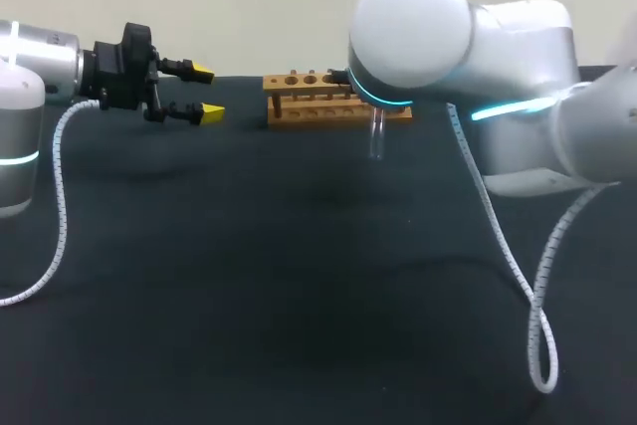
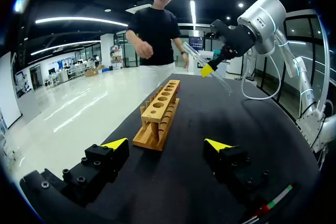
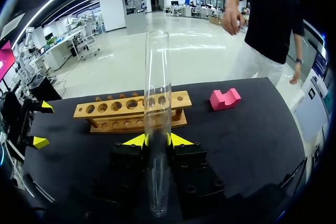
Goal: Grasp the test tube, adjust it, and insert it.
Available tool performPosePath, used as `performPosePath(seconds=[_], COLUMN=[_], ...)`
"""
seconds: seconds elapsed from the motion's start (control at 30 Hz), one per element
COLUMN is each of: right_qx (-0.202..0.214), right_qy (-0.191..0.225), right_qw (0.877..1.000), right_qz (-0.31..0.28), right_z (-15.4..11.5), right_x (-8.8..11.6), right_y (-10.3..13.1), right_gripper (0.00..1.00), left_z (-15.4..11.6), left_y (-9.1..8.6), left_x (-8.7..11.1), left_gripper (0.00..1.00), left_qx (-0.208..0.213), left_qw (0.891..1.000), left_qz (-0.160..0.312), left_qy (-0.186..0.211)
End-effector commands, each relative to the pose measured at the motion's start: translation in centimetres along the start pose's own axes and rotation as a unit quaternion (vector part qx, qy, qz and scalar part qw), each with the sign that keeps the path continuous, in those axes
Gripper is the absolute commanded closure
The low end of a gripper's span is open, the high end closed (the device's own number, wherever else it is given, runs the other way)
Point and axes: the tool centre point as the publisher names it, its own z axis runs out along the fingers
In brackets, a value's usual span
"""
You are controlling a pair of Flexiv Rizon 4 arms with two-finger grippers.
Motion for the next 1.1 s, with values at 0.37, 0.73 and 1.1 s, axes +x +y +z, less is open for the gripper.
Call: performPosePath(seconds=[0.37,0.73,1.1], right_qx=[-0.026,-0.026,-0.026], right_qy=[-0.066,-0.066,-0.066], right_qw=[0.997,0.997,0.997], right_qz=[-0.013,-0.013,-0.013], right_z=[-1.55,-1.55,-1.55], right_x=[0.44,0.44,0.44], right_y=[-1.62,-1.62,-1.62], right_gripper=[1.0,1.0,1.0], left_z=[-0.07,-0.07,-0.07], left_y=[-0.12,-0.12,-0.12], left_x=[0.13,0.13,0.13], left_gripper=[0.0,0.0,0.0], left_qx=[-0.001,-0.001,-0.001], left_qw=[1.0,1.0,1.0], left_qz=[0.002,0.002,0.002], left_qy=[-0.002,-0.002,-0.002])
